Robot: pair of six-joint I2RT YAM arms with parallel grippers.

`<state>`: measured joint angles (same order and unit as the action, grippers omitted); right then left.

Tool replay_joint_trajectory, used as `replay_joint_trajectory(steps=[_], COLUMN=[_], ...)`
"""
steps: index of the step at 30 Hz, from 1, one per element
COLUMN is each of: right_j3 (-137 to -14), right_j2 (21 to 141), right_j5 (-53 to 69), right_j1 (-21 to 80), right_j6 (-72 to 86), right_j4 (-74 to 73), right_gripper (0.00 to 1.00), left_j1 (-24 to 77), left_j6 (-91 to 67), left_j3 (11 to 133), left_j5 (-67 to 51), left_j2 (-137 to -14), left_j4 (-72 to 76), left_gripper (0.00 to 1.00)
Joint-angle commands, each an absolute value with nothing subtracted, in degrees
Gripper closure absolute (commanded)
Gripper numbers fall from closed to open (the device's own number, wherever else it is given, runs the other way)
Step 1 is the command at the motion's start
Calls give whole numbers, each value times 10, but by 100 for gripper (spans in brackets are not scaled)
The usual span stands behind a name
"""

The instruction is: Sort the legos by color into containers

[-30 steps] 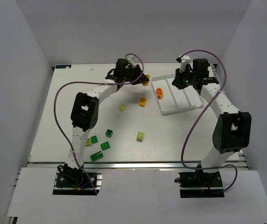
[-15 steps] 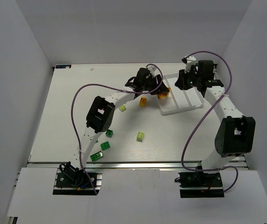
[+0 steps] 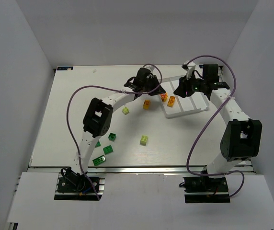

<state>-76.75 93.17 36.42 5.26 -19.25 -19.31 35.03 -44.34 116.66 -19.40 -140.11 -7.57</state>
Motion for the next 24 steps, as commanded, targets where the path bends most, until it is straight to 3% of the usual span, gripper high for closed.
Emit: replay_joint_trajectory(steps=[1, 4, 5, 9, 10, 11, 14, 18, 24], right_j3=[-794, -814, -818, -871, -886, -902, -961, -1078, -1066], right_j2=[953, 983, 994, 1051, 1080, 1095, 1151, 1238, 1265], right_j5=[447, 408, 373, 277, 261, 226, 108, 36, -17], right_j1=[74, 117, 128, 201, 215, 229, 256, 279, 287], right_j6=[-238, -220, -208, -111, -88, -33, 98, 162, 199], right_j4=[-243, -256, -254, -246, -247, -255, -264, -339, -314], right_gripper=[61, 63, 62, 54, 52, 48, 11, 11, 18], left_j1=[313, 290, 276, 252, 244, 239, 239, 239, 239], left_j6=[-454, -473, -476, -507, -509, -511, -535, -599, -670], left_j3=[1060, 938, 862, 714, 688, 641, 578, 489, 436], left_j5=[-37, 40, 78, 148, 157, 165, 188, 221, 236], left_j2=[-1192, -1091, -1029, -887, -858, -832, -722, -589, -418], left_j4=[-104, -123, -140, -220, -235, -260, -313, -392, -496], left_gripper=[95, 97, 80, 35, 31, 28, 27, 27, 27])
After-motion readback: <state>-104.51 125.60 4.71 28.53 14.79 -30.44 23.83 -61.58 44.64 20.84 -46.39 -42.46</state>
